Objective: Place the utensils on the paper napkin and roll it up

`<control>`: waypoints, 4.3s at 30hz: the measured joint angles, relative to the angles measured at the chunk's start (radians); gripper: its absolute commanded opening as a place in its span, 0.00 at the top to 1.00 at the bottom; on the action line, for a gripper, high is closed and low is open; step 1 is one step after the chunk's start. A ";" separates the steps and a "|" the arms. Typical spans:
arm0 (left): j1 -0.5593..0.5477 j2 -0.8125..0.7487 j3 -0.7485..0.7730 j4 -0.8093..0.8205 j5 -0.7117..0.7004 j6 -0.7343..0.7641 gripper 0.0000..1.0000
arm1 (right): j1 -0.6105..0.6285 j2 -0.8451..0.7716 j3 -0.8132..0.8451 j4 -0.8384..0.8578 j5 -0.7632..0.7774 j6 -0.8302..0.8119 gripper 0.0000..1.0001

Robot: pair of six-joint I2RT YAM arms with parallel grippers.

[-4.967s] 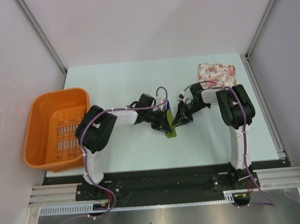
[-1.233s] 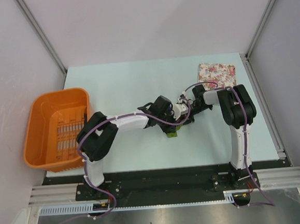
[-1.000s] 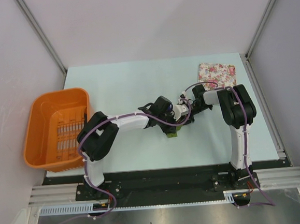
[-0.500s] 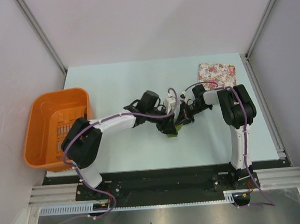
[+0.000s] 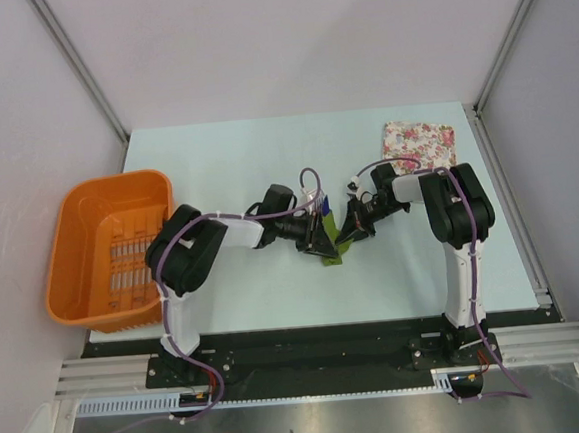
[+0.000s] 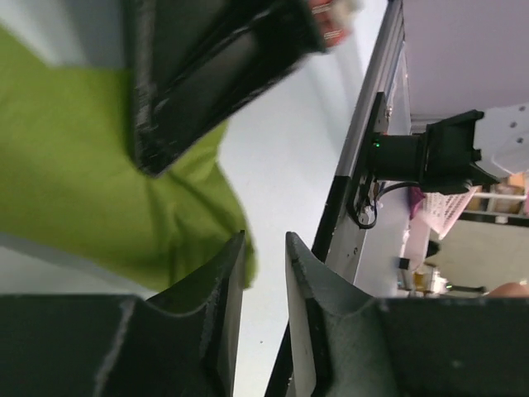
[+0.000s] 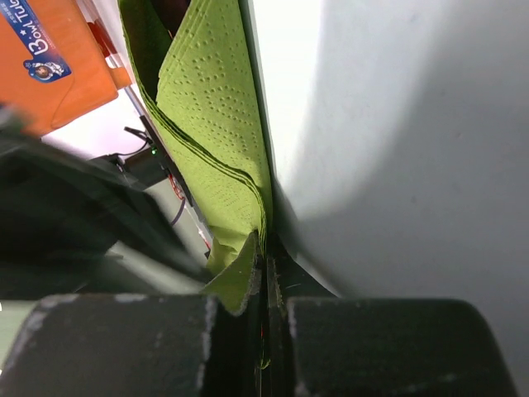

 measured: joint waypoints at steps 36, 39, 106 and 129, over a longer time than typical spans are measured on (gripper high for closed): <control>0.002 -0.093 -0.047 -0.282 0.016 0.328 0.73 | -0.003 0.000 0.000 0.004 0.000 0.003 1.00; 0.002 -0.098 0.003 -0.216 0.029 0.276 0.73 | -0.003 0.000 0.000 0.004 0.000 0.003 1.00; 0.079 -0.162 -0.006 -0.186 -0.100 0.229 0.35 | 0.014 0.079 0.172 0.007 -0.003 -0.018 1.00; 0.250 -0.617 -0.143 -0.127 -0.344 0.374 0.00 | 0.024 -0.013 0.142 0.188 -0.074 0.001 1.00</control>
